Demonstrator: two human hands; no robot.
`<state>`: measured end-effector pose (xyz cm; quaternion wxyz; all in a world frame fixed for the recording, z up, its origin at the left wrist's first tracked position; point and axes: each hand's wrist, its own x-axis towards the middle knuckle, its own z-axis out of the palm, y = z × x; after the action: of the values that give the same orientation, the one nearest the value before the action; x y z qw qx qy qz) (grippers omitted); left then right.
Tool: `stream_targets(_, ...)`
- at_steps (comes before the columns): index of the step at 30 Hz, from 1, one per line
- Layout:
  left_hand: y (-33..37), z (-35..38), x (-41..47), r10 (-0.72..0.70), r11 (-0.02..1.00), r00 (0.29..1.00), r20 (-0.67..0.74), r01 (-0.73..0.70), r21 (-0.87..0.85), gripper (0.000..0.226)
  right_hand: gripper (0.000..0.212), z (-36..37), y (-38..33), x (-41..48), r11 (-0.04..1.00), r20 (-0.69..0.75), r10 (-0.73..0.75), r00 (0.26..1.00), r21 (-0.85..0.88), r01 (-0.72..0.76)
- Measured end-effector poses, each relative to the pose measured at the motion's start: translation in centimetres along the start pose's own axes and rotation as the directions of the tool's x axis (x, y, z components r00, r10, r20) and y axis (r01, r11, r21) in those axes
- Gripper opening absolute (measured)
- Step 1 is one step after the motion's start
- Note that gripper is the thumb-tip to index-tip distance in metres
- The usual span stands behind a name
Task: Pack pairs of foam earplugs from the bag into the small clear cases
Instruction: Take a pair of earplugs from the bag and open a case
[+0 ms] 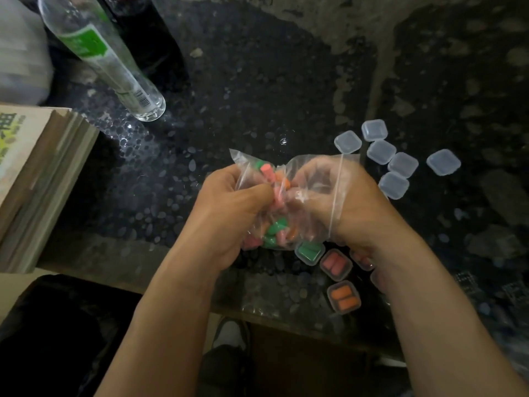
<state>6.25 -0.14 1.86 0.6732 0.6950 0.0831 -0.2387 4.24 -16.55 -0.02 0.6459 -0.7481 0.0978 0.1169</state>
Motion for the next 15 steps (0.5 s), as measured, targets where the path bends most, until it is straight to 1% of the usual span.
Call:
stream_targets(2,0.03,-0.01,0.00,0.007,1.000,1.000,0.013,-0.007,-0.005,0.020,0.017,-0.07,0.00,0.03,1.000,-0.004,-0.012,1.000,0.015,0.012)
stream_targets(5,0.17,0.01,-0.07,0.006,1.000,1.000,0.029,-0.006,-0.009,0.021,0.011,-0.05,-0.18,-0.14,0.999,0.018,-0.011,1.000,0.053,0.010)
stream_targets(9,-0.29,-0.33,0.20,0.012,1.000,0.999,-0.040,-0.012,0.004,0.014,0.010,-0.32,-0.39,-0.26,1.000,-0.049,-0.008,0.999,0.007,0.008)
stream_targets(10,-0.31,-0.34,0.22,0.010,1.000,0.999,-0.048,-0.009,0.013,0.017,0.011,-0.40,-0.40,-0.28,1.000,-0.048,-0.002,0.999,-0.001,0.002)
stream_targets(12,-0.25,-0.22,0.17,0.005,0.999,0.999,-0.034,-0.004,0.032,0.026,0.012,-0.46,-0.43,-0.32,1.000,-0.015,-0.006,1.000,-0.017,0.006)
stream_targets(15,-0.30,-0.27,0.17,0.002,0.997,1.000,-0.016,-0.001,0.073,0.022,0.009,-0.45,-0.60,-0.47,0.999,0.029,-0.033,0.999,-0.018,0.034)
